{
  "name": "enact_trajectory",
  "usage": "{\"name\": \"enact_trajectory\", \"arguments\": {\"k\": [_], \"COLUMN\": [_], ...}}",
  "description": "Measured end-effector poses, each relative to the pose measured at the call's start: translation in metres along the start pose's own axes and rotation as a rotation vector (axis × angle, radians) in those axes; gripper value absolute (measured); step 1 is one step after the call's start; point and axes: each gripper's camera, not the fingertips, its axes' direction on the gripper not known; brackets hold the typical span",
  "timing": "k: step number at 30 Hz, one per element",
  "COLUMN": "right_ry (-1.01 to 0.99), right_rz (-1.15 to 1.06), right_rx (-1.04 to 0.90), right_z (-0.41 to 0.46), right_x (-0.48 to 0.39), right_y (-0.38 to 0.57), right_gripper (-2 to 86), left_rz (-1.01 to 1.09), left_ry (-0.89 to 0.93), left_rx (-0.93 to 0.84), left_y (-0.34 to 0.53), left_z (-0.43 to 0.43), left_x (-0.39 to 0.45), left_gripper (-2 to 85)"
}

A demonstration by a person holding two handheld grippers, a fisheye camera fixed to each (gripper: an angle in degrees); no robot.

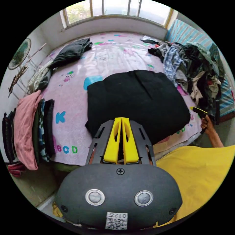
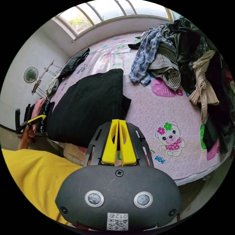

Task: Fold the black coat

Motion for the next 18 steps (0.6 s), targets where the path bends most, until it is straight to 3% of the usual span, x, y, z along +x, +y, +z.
{"name": "enact_trajectory", "arguments": {"k": [3,7,14,18], "right_ry": [-0.117,-0.156,-0.313,-0.371], "right_rz": [0.034,0.064,-0.039,-0.162], "right_rx": [-0.047,-0.035,-0.120,-0.153], "right_z": [0.000,-0.002,0.022,0.029], "right_x": [0.027,0.050,0.088,0.111], "right_y": [0.017,0.030,0.032,0.017], "right_gripper": [2.5,5.0,6.8,7.4], "left_rz": [0.253,0.552,0.810,0.901], "left_ry": [0.201,0.159,0.227,0.154], "left_rx": [-0.006,-0.043,-0.147,-0.197], "left_y": [-0.029,-0.058,-0.065,-0.061], "left_z": [0.017,0.061,0.114,0.140], "left_x": [0.072,0.173,0.272,0.306], "left_gripper": [-0.1,-0.2,-0.2,-0.2]}}
